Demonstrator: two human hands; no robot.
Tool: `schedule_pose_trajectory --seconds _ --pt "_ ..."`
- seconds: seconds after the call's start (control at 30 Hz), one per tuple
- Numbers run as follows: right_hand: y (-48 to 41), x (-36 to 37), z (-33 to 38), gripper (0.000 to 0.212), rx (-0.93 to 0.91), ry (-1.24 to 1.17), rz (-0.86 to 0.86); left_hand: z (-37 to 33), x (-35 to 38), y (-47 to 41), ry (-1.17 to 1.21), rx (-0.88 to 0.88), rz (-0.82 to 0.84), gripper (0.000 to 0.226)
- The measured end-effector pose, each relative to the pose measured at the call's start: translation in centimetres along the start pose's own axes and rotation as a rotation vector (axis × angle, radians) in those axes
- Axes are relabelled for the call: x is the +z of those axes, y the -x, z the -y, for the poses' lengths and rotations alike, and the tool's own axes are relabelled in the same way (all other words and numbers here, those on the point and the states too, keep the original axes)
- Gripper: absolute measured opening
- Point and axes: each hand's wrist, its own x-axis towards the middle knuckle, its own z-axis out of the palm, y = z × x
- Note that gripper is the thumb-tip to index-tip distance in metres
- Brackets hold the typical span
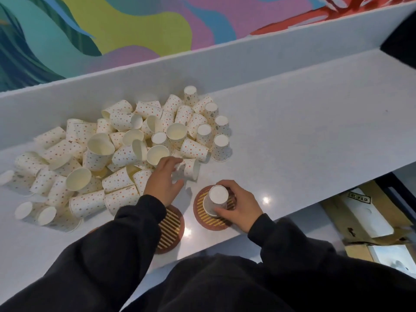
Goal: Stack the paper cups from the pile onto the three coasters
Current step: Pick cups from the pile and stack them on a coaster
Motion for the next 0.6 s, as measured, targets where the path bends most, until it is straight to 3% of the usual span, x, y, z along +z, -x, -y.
schedule_pose_trajectory --seconds 0.2,0.43,0.53,0.6 --pt "-0.2 1.4 -1.6 0.066 0.026 0.006 0.021 0.2 2.6 -0.3 -0.201 0.012 0.055 0.075" --pt "-0.7 -0.2 -2.3 0.08 0.045 -0.077 0.031 0.4 2.9 0.4 -0.397 0.049 -0.02 0.065" --pt "-2.3 -2.2 -2.1 0.052 0.09 -0.248 -0.213 0.7 3.0 0.6 -0.37 0.096 -0.01 0.056" --pt "-5.1 -3.3 -1.7 0.045 0.137 -0.183 -0.333 0.4 2.9 0.5 -0.264 0.064 0.034 0.05"
